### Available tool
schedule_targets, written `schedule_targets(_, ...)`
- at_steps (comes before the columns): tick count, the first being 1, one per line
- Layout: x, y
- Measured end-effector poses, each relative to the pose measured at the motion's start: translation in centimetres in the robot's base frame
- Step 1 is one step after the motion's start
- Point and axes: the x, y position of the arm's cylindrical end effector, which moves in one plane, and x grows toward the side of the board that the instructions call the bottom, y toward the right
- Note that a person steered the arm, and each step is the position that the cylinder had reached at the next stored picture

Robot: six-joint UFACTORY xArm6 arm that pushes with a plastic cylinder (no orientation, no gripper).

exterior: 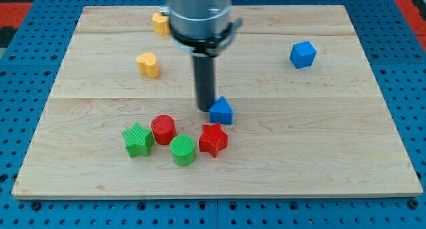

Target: Move the blue triangle into the yellow heart

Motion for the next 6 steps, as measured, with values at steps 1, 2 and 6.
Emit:
schedule_targets(1, -0.4, 7.0)
schedule_targets(2, -1.5, 11.9)
schedule_targets(6, -5.4, -7.2)
